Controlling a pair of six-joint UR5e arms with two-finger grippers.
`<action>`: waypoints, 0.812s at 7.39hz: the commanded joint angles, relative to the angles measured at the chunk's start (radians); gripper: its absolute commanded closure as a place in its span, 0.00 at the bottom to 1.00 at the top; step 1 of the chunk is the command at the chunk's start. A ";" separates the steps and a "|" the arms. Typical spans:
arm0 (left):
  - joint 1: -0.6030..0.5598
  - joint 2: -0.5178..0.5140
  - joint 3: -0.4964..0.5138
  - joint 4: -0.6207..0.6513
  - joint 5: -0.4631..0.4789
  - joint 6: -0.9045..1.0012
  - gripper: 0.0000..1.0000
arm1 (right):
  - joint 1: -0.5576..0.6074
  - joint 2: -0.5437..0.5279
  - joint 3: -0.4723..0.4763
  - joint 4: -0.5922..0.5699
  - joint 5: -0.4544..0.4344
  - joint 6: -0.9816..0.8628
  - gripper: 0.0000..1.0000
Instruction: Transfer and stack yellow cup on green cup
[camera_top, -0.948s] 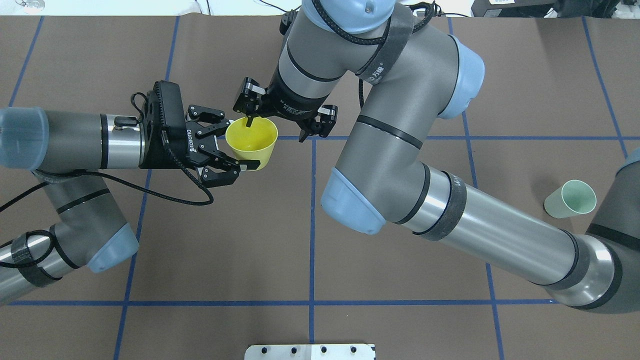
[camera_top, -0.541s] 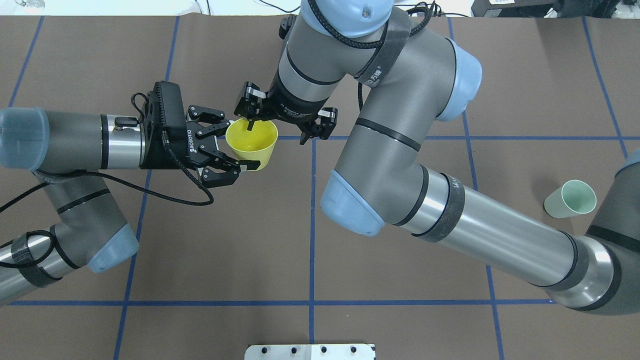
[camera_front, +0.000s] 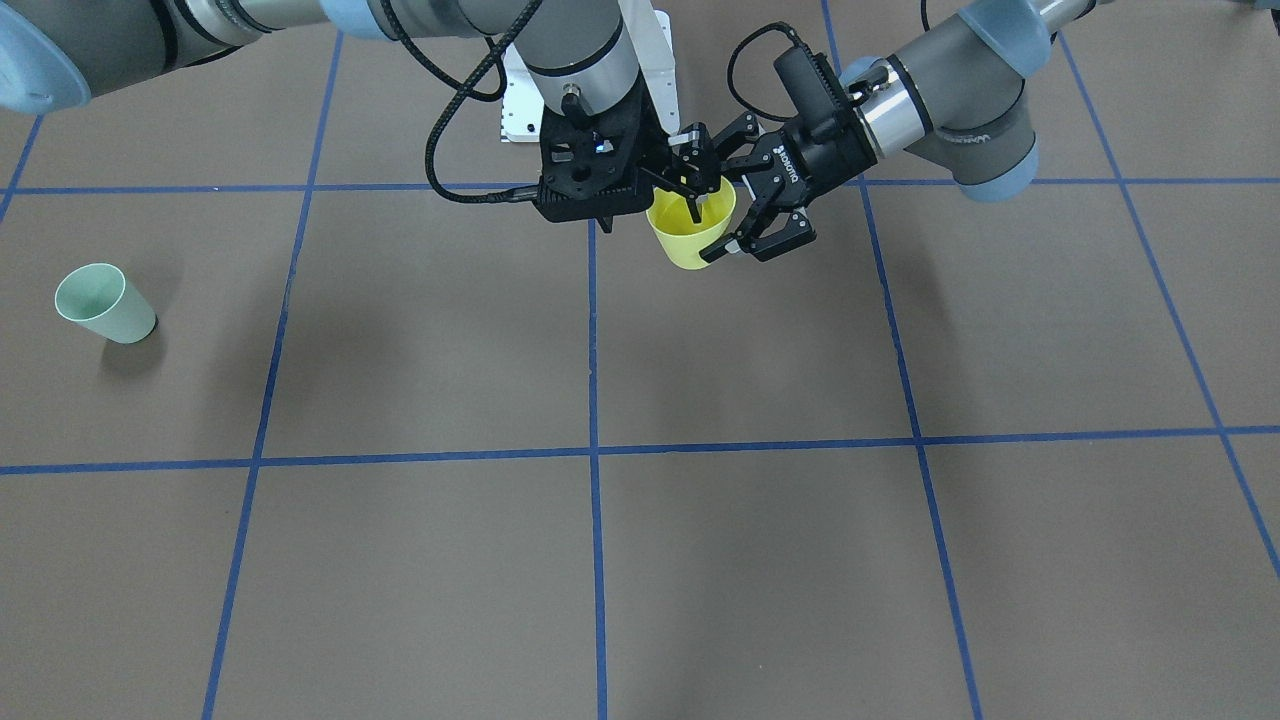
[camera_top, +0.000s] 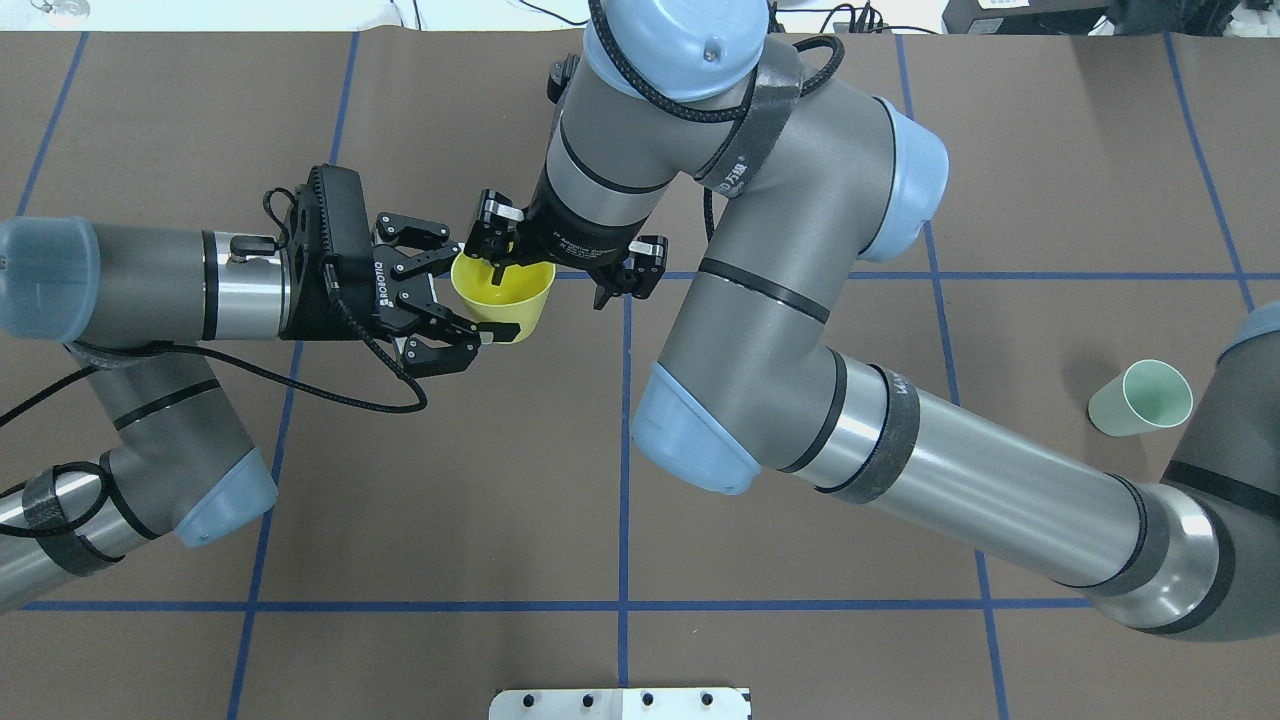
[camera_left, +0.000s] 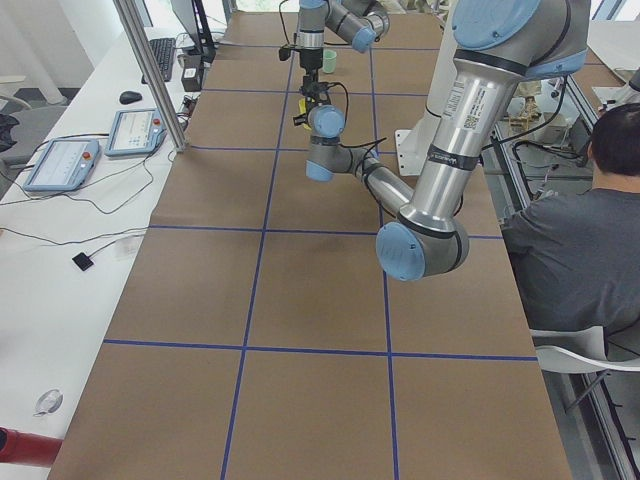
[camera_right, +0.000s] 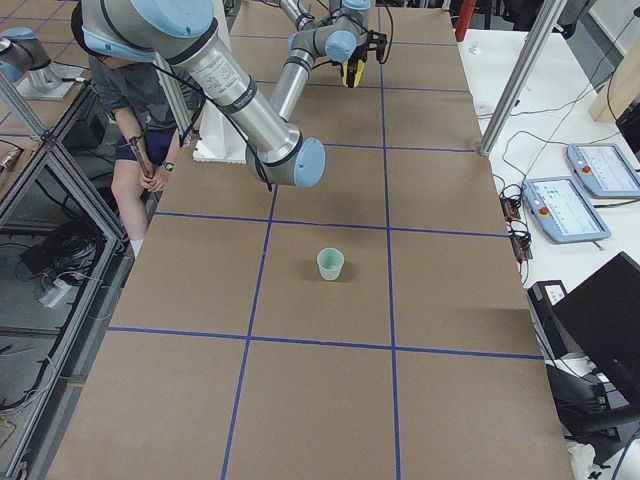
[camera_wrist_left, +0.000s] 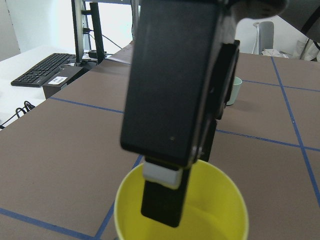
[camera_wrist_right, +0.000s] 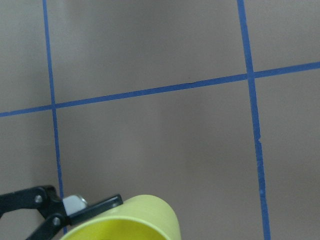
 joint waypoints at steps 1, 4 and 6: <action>0.001 0.002 0.000 -0.002 0.000 0.001 1.00 | -0.003 0.007 -0.006 -0.006 0.001 -0.042 0.55; 0.007 0.005 0.000 -0.005 0.000 0.003 1.00 | -0.003 0.010 -0.007 -0.006 0.009 -0.107 0.87; 0.016 0.005 -0.001 -0.006 -0.002 0.003 1.00 | -0.001 0.009 -0.012 -0.006 -0.002 -0.117 1.00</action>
